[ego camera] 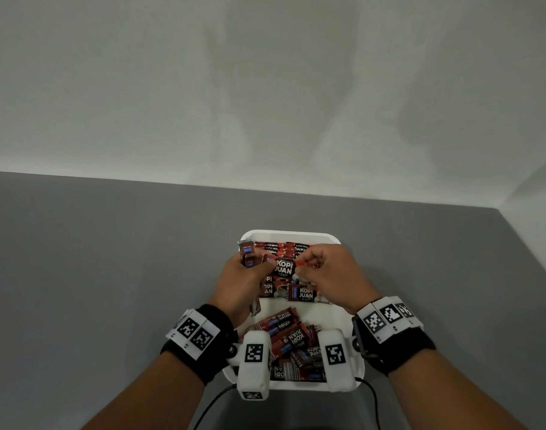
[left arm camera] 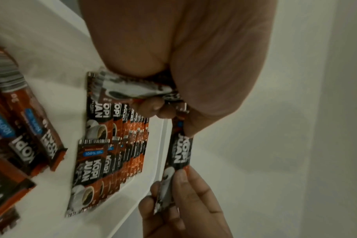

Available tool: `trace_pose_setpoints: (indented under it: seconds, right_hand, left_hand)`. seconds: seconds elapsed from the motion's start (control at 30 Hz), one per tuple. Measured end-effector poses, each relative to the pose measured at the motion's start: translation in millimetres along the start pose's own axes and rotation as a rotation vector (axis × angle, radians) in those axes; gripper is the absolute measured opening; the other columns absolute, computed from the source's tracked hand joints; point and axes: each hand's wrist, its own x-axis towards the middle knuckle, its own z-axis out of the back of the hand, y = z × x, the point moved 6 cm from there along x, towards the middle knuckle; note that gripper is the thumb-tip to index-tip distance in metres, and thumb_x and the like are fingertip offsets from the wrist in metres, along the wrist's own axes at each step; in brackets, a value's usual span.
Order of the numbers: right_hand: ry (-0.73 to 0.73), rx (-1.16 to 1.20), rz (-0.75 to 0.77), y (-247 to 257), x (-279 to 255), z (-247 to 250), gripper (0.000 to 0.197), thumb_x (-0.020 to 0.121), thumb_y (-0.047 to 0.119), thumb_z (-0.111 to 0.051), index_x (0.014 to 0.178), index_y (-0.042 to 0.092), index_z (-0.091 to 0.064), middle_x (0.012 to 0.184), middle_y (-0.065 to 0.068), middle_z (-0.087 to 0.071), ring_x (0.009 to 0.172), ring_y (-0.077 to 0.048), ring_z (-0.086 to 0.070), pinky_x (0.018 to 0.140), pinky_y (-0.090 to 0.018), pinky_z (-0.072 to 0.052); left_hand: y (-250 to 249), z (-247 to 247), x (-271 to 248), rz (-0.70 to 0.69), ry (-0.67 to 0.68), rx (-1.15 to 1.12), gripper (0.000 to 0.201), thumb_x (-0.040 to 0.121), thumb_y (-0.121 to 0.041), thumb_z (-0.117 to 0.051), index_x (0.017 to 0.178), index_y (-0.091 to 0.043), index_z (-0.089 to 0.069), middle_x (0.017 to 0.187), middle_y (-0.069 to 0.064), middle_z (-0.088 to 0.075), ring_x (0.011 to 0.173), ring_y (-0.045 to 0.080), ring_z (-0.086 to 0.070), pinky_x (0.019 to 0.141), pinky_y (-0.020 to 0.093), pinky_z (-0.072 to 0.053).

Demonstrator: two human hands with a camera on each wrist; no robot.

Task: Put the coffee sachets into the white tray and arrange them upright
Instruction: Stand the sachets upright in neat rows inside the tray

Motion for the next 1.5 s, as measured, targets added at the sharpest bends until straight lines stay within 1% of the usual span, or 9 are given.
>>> trace_pose_setpoints:
  seconds: [0.17,0.33,0.5,0.7,0.9,1.1,1.23,1.37,1.5]
  right_hand:
    - [0.133,-0.33,0.013,-6,16,-12,0.019,0.086,0.007,-0.072,0.08,0.025,-0.071,0.078,0.019,-0.062,0.073,0.003,-0.057,0.069,-0.014,-0.045]
    - [0.282,-0.497,0.052,-7,25,-57,0.013,0.084,0.008,-0.074,0.092,0.018,-0.078,0.101,0.004,-0.069,0.096,-0.015,-0.064,0.092,-0.029,-0.052]
    - [0.302,-0.588,0.114,-6,29,-78,0.015,0.084,0.01,-0.074,0.095,0.017,-0.08,0.104,0.0,-0.073,0.097,-0.017,-0.066,0.091,-0.026,-0.052]
    - [0.251,-0.669,0.144,-13,32,-83,0.017,0.086,0.006,-0.068,0.1,0.012,-0.076,0.104,-0.004,-0.073,0.099,-0.022,-0.066,0.087,-0.029,-0.053]
    - [0.151,-0.458,0.079,-11,34,-62,0.02,0.087,0.003,-0.061,0.089,0.017,-0.076,0.094,0.005,-0.071,0.088,-0.011,-0.063,0.085,-0.027,-0.053]
    - [0.119,0.532,-0.194,0,-2,-30,0.022,0.096,0.003,-0.053,0.092,0.008,-0.075,0.089,-0.011,-0.073,0.076,-0.023,-0.068,0.06,-0.035,-0.053]
    - [0.023,0.352,-0.085,3,-17,-10,0.013,0.087,0.002,-0.074,0.096,0.012,-0.074,0.088,-0.009,-0.075,0.069,-0.018,-0.067,0.06,-0.026,-0.055]
    - [-0.013,0.185,-0.085,-9,-17,9,0.017,0.083,0.009,-0.08,0.093,0.022,-0.075,0.089,-0.001,-0.077,0.067,-0.013,-0.067,0.065,-0.03,-0.057]
    - [0.013,-0.014,0.026,-5,-13,8,0.018,0.083,0.015,-0.081,0.083,0.031,-0.074,0.08,0.005,-0.074,0.067,-0.003,-0.066,0.065,-0.02,-0.053]
  left_hand:
    - [3,24,10,0.082,-0.17,-0.074,0.024,0.096,0.006,-0.037,0.098,-0.003,-0.06,0.046,-0.007,-0.056,0.037,0.004,-0.049,0.038,0.017,-0.039]
    - [14,35,12,0.143,-0.249,-0.085,0.037,0.087,0.008,-0.033,0.1,-0.003,-0.066,0.058,0.004,-0.056,0.049,0.014,-0.053,0.05,0.027,-0.046]
    - [17,43,13,0.135,-0.264,-0.109,0.033,0.088,0.009,-0.037,0.107,0.0,-0.062,0.083,0.013,-0.061,0.073,0.025,-0.06,0.067,0.037,-0.055]
    - [22,48,17,0.113,-0.251,-0.116,0.022,0.087,0.009,-0.046,0.087,-0.005,-0.063,0.072,0.013,-0.062,0.066,0.027,-0.062,0.064,0.041,-0.056]
    - [24,44,22,0.05,-0.19,-0.093,0.02,0.087,0.013,-0.058,0.082,-0.006,-0.06,0.075,0.016,-0.065,0.07,0.028,-0.067,0.072,0.044,-0.057]
    - [24,27,21,0.006,-0.115,-0.126,0.011,0.088,0.008,-0.068,0.09,-0.001,-0.062,0.09,0.023,-0.071,0.086,0.04,-0.071,0.084,0.059,-0.058]
    - [24,9,16,-0.006,-0.045,-0.119,0.018,0.088,0.007,-0.067,0.106,0.007,-0.062,0.101,0.026,-0.072,0.092,0.042,-0.073,0.08,0.055,-0.059]
    - [21,5,14,-0.024,-0.015,-0.046,0.013,0.088,0.013,-0.063,0.096,0.004,-0.061,0.086,0.019,-0.069,0.07,0.024,-0.072,0.059,0.032,-0.057]
    - [23,0,14,-0.049,0.011,0.05,0.012,0.086,0.011,-0.069,0.087,0.006,-0.057,0.077,0.017,-0.058,0.063,0.024,-0.063,0.058,0.031,-0.055]
